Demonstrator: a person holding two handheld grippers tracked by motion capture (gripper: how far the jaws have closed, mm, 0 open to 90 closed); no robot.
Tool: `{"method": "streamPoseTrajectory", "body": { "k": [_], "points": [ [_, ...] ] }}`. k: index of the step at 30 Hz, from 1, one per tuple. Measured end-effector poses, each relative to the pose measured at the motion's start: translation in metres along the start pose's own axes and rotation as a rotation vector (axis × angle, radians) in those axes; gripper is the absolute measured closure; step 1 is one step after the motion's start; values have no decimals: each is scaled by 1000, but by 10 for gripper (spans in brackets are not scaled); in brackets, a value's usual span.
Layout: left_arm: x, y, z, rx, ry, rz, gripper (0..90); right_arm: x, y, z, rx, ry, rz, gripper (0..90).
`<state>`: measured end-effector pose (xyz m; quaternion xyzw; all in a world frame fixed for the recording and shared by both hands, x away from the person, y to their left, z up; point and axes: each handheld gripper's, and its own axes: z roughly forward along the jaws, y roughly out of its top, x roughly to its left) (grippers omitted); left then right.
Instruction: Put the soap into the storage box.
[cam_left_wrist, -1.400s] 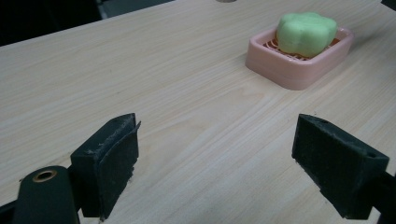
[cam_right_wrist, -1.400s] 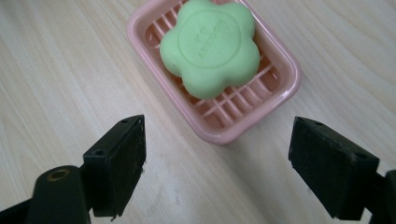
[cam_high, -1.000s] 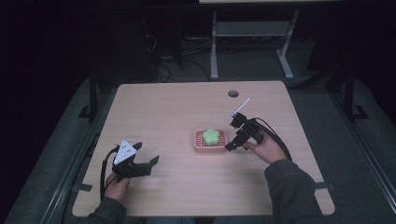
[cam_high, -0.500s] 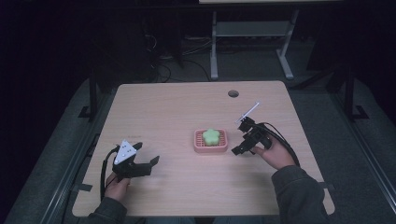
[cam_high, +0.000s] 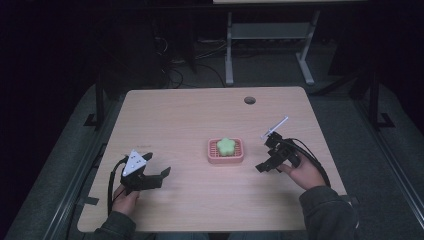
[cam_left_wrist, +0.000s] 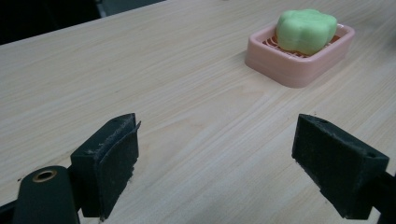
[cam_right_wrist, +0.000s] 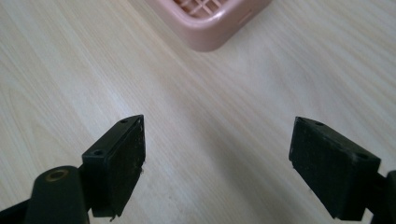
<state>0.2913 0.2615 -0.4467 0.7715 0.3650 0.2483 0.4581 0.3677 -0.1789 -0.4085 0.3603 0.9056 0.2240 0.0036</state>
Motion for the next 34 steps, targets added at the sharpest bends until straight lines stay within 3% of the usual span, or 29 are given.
{"method": "streamPoseTrajectory", "body": {
  "k": [9, 20, 23, 34],
  "points": [
    [0, 0, 0, 3, 1, 3, 143, -2, -20, -8, -20, -9, 19, 186],
    [1, 0, 0, 11, -1, 22, 143, 0, -58, -10, -41, -15, 56, 197],
    [1, 0, 1, 6, -9, 6, 143, 1, -67, -8, -44, -11, 58, 197],
    [1, -1, 2, 12, 2, 16, 143, 22, -108, -15, -128, -37, 98, 181]
  ]
}}
